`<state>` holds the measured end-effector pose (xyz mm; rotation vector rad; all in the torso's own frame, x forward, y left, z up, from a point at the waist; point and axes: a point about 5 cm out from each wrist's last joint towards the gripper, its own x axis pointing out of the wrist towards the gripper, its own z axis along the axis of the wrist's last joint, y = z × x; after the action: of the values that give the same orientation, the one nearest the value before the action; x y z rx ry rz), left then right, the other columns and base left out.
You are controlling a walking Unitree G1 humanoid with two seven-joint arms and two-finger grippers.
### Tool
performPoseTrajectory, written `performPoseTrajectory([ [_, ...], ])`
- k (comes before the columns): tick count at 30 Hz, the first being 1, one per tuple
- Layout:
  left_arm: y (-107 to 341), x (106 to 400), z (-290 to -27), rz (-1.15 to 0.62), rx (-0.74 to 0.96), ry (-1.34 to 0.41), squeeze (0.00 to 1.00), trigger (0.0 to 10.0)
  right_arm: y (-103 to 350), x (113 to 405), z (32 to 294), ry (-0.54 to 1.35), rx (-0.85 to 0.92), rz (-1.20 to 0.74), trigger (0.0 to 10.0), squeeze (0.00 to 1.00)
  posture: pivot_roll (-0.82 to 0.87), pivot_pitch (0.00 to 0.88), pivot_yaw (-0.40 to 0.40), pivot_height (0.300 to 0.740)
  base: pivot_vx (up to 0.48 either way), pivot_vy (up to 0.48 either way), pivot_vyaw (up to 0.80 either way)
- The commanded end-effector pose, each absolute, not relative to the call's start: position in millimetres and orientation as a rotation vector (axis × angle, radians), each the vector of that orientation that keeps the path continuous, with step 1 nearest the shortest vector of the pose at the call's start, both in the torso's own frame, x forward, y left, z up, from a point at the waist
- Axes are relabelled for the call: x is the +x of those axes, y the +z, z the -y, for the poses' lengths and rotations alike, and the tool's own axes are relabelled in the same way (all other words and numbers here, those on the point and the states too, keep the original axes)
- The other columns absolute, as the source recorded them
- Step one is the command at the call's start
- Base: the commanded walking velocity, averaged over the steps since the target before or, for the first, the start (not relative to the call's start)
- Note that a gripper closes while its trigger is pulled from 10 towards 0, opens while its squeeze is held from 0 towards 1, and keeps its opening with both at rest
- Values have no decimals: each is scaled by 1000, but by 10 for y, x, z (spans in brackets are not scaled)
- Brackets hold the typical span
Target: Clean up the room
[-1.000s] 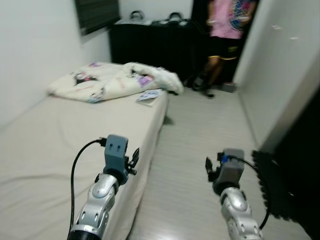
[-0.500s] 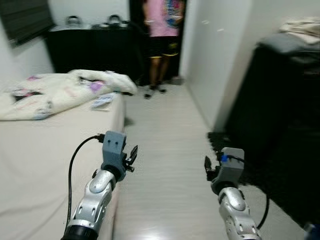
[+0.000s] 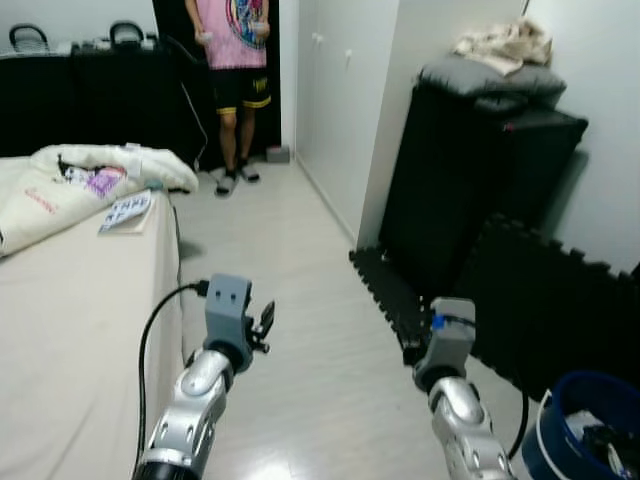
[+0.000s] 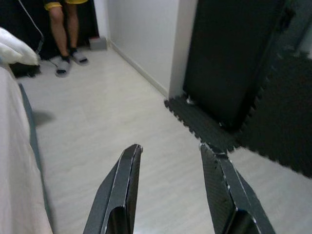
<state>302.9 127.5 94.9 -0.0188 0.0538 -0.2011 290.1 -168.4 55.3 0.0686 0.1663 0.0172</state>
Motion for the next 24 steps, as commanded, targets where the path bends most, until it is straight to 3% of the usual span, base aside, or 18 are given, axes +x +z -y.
performPoseTrajectory([
  [1, 974, 3014, -1269, -31, -4, -196, 0, 10000, 575, 2909, 1671, 27, 75, -155, 10000, 0, 13, 0, -11, 740, 0, 0, 0],
  [7, 988, 3014, -1245, -22, -14, -203, 0, 10000, 579, 2904, 1664, 33, 86, -145, 10000, 0, 10, 0, -8, 740, 0, 0, 0],
  [24, 1023, 3054, -1221, -33, -66, -189, 0, 10000, 599, 2903, 1642, 49, 78, -137, 10000, 0, -1, 0, 5, 740, 334, 0, 0],
])
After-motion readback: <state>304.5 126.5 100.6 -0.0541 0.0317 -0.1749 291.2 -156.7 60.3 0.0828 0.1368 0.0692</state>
